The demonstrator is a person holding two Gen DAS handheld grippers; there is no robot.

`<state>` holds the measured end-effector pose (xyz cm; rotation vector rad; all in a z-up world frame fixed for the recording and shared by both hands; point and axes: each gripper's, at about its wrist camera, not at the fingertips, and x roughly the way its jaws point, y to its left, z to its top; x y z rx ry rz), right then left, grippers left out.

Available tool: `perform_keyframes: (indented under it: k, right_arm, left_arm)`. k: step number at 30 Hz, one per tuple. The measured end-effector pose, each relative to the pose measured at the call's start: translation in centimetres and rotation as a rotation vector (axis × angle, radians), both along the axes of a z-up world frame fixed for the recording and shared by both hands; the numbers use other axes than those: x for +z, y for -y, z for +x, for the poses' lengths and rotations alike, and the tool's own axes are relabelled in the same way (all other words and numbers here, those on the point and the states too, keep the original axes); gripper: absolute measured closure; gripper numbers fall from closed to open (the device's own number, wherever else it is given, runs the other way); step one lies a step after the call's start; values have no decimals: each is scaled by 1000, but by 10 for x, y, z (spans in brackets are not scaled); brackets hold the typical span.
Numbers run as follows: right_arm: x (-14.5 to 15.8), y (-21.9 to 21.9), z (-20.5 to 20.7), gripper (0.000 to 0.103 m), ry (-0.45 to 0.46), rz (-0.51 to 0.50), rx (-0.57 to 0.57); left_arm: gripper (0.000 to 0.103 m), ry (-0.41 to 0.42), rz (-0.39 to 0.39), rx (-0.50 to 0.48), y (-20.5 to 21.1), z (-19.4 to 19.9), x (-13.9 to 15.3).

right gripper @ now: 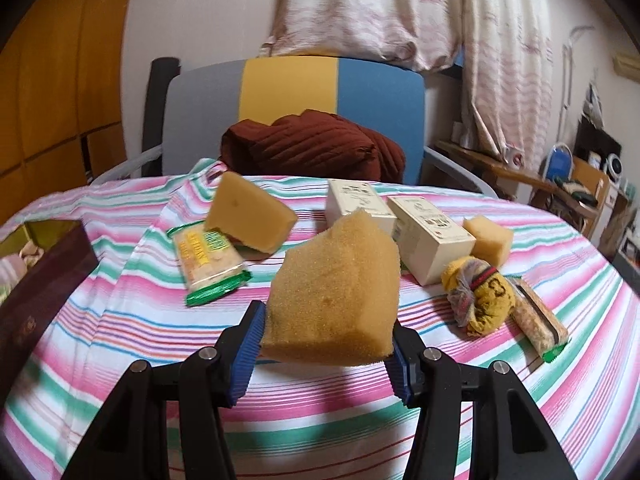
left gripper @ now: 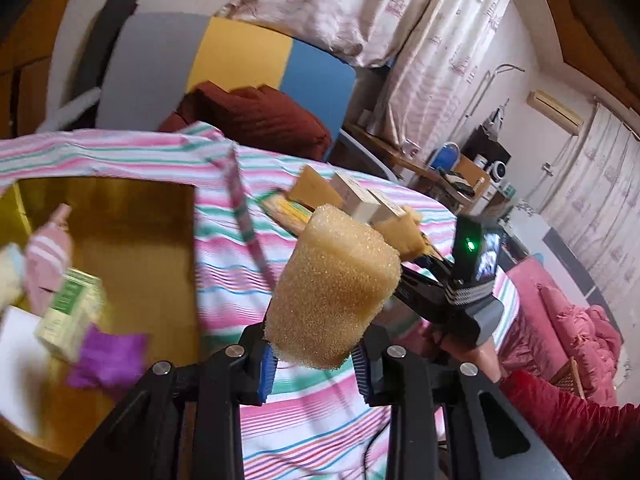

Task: Organize objects
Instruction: 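Carry both yellow sponges over the gold tray, then release both yellow sponges into the gold tray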

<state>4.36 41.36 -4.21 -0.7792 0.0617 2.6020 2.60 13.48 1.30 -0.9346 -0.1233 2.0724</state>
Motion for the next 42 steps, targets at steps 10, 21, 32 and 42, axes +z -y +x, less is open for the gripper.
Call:
perform_keyframes:
  k: [10, 21, 32, 42]
  right_arm:
    - [16, 62, -2, 47, -7, 24, 180]
    - [61, 173, -38, 45, -67, -95, 477]
    - [38, 210, -77, 25, 79, -128, 539]
    - [45, 194, -53, 2, -9, -202, 437]
  left_arm:
    - [72, 31, -78, 140, 75, -21, -13]
    - [72, 102, -160, 180, 94, -25, -35]
    - [71, 92, -179, 185, 100, -19, -33]
    - [71, 77, -178, 270, 122, -26, -26]
